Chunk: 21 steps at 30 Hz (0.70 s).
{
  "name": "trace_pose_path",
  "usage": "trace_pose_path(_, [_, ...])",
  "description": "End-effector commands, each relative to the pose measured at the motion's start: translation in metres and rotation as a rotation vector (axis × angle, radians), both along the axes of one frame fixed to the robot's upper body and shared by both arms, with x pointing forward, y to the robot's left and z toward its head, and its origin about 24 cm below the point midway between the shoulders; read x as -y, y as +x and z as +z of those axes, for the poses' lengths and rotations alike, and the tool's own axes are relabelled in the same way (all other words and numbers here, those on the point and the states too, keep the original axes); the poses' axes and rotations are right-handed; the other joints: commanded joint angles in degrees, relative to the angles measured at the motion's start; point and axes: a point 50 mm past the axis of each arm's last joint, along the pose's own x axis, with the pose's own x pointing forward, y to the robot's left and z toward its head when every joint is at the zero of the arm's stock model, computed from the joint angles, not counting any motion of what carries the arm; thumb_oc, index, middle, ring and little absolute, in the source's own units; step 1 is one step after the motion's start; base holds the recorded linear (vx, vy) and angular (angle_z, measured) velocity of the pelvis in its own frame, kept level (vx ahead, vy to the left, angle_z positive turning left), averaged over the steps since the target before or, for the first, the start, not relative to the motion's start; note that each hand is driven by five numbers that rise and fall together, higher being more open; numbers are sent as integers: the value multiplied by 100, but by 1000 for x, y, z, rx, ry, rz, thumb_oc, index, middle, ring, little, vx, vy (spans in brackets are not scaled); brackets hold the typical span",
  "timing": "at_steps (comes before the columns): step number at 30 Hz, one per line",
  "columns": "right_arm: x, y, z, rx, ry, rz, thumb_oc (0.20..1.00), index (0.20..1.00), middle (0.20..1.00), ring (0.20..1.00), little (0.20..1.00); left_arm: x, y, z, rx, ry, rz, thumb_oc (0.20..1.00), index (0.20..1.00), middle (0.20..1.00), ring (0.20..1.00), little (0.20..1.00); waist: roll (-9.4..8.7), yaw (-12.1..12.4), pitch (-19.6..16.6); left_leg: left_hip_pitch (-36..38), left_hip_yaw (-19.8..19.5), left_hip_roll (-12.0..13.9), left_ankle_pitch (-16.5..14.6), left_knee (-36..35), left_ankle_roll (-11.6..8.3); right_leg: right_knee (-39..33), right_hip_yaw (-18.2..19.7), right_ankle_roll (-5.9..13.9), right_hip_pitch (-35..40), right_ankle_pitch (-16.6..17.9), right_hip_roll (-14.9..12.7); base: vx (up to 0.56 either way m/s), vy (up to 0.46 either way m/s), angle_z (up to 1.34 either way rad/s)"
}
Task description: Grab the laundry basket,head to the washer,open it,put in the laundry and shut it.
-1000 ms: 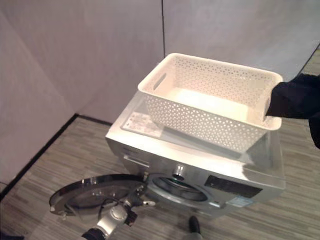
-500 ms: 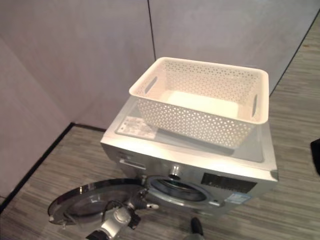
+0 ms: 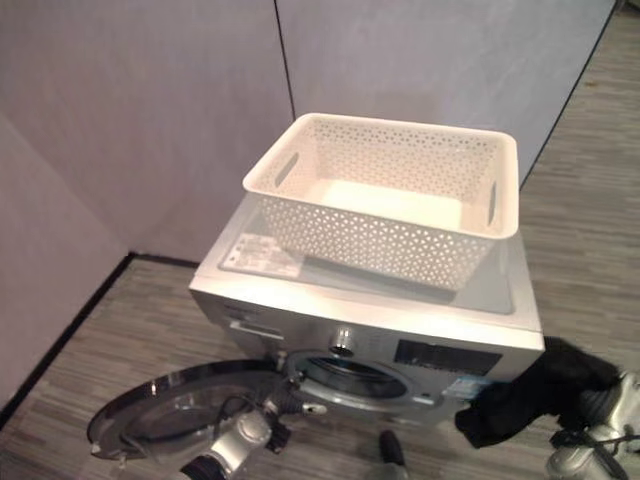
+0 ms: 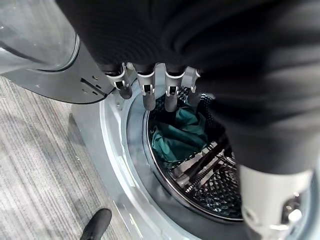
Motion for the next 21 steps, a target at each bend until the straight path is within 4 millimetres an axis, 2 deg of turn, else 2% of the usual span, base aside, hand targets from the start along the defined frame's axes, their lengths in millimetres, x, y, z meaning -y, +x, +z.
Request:
trace_pose_path(1, [-18,22,-1,161,200,36,200,200,200,200,200,-3,32,21,116,-13,22,1000,1000,1000,1000,1000,-175,2,183,493,-7,-215,-611,98,454,502,16,94,-349,-96,-54,0,0,0])
trace_pose_path(2, [-18,22,-2,162,202,38,200,200,200,200,200,-4,33,21,116,-11,24,1000,1000,1000,1000,1000,-183,-7,184,492,-6,-215,-611,98,453,503,17,93,-350,-96,-54,0,0,0])
trace_pose_path(3, [-40,29,-15,124,311,119,200,200,200,200,200,-5,35,23,129,-4,20,1000,1000,1000,1000,1000,-166,15,208,489,-1,-212,-595,102,434,510,-1,87,-353,-107,-60,0,0,0])
trace_pose_path(4, [-41,29,-15,123,313,121,200,200,200,200,200,-6,35,23,129,-2,22,1000,1000,1000,1000,1000,-174,3,207,491,-1,-211,-595,102,432,512,-1,87,-352,-109,-60,0,0,0])
trace_pose_path(5, [-59,38,-21,98,386,215,200,200,200,200,200,-5,40,30,176,11,-7,1000,1000,1000,1000,1000,-155,36,240,471,-4,-208,-574,110,412,522,-18,83,-355,-117,-71,0,0,0])
trace_pose_path(7, [-66,41,-22,95,416,255,200,200,200,200,200,-6,42,33,200,19,-17,1000,1000,1000,1000,1000,-153,40,259,465,-13,-207,-566,111,403,525,-29,80,-353,-120,-79,0,0,0])
trace_pose_path(8, [-82,49,-22,77,456,374,200,200,200,200,200,-5,47,42,256,9,-52,1000,1000,1000,1000,1000,-140,105,295,444,-42,-205,-553,117,389,522,-66,74,-340,-130,-111,0,0,0])
trace_pose_path(11, [-107,69,-17,50,484,570,200,200,200,200,200,-2,49,51,321,30,-140,1000,1000,1000,1000,1000,-129,208,347,380,-111,-207,-529,146,368,512,-125,70,-317,-146,-140,-9,-11,4])
trace_pose_path(14, [-124,87,-10,94,521,656,200,200,200,200,200,1,48,52,355,95,-233,1000,1000,1000,1000,1000,-115,271,378,343,-159,-214,-527,169,362,491,-160,70,-302,-147,-162,-5,-10,18])
trace_pose_path(15, [-137,102,-1,133,527,731,200,200,200,200,200,7,47,52,370,126,-304,1000,1000,1000,1000,1000,-90,335,394,308,-180,-226,-516,170,357,462,-202,76,-292,-146,-182,-6,-11,11])
trace_pose_path(16, [-137,102,-1,133,527,731,200,200,200,200,200,7,47,52,370,126,-304,1000,1000,1000,1000,1000,-90,332,395,307,-182,-226,-516,170,357,461,-203,76,-292,-146,-182,-11,-11,5])
trace_pose_path(18, [-155,123,14,216,542,803,200,200,200,200,200,15,46,53,402,163,-390,1000,1000,1000,1000,1000,-34,443,423,221,-235,-240,-481,166,342,423,-265,72,-284,-161,-207,-18,-10,13])
trace_pose_path(19, [-155,124,15,218,542,803,200,200,200,200,200,15,47,53,403,164,-390,1000,1000,1000,1000,1000,-36,439,426,216,-240,-240,-481,167,342,421,-270,71,-284,-160,-208,-35,-21,21])
trace_pose_path(20, [-168,139,27,321,589,818,200,200,200,200,200,24,49,61,491,197,-473,1000,1000,1000,1000,1000,-17,514,456,164,-300,-236,-453,165,326,421,-324,62,-290,-177,-218,-23,-15,17])
trace_pose_path(21, [-168,139,27,321,589,818,200,200,200,200,200,24,49,61,492,198,-473,1000,1000,1000,1000,1000,-18,512,458,162,-302,-237,-453,166,326,421,-326,62,-290,-177,-219,-31,-20,17])
